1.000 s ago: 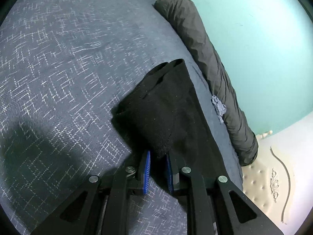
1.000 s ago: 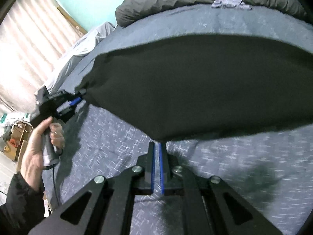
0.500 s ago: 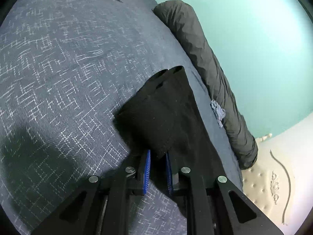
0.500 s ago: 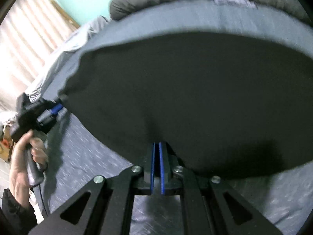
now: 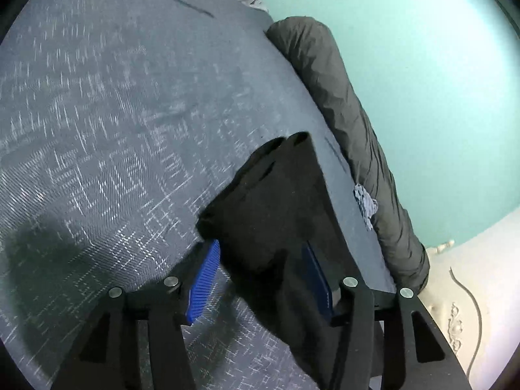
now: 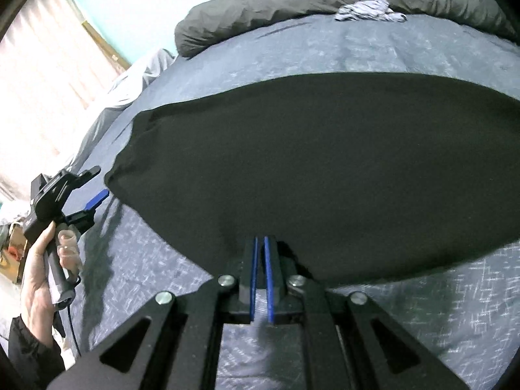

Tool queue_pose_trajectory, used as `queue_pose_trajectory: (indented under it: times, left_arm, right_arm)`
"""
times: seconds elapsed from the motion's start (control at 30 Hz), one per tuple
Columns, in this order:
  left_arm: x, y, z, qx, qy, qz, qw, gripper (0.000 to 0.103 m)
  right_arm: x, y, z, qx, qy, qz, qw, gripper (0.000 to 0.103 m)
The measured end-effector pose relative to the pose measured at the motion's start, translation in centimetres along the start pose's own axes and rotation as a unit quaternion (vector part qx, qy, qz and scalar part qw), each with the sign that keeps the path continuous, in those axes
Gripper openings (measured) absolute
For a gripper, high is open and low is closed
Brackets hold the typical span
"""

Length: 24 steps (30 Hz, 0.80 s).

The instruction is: Fold clothes

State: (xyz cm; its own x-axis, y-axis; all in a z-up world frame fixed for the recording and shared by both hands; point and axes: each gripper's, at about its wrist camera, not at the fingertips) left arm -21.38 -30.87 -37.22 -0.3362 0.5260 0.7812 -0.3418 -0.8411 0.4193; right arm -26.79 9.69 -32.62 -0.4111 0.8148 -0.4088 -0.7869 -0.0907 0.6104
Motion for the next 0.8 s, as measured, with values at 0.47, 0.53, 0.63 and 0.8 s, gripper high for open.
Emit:
queue_pose_trajectory:
  times: [0.47, 0.53, 0.63, 0.8]
  left_arm:
    - [0.7, 0.5, 1.1, 0.014, 0.031, -0.026, 0.9991, 0.031]
    - [1.4, 0.2, 1.9, 0.023, 0.036, -0.039, 0.9983, 0.031]
    - [2.6, -0.3, 3.2, 0.032, 0.041, -0.057, 0.9970, 0.033]
    - [4.7, -2.5, 3.8, 0.040, 0.051, -0.101, 0.9928, 0.034]
  right_arm:
    - [9.6, 1.8, 8.2, 0.043, -0.077, -0.063, 0.994, 0.037]
    - [12.9, 2.2, 11.1, 0.060, -0.105, -0.081, 0.989, 0.046]
    - [19.2, 2.0, 15.7, 0.095, -0.145, -0.139, 0.975, 0.051]
    - [27.2, 1.2, 20.8, 0.139, -0.209, -0.223, 0.942, 0.057]
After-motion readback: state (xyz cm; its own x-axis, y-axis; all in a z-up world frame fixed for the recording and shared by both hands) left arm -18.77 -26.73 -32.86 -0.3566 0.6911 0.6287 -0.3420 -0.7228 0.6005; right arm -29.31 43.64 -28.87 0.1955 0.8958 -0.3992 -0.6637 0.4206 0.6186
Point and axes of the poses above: each gripper's, at about its wrist camera, not at the fingertips, and z roughly against the way its jaws point, x to its right, y to its top, and after that the axes turned 7 degrees about x, right-handed
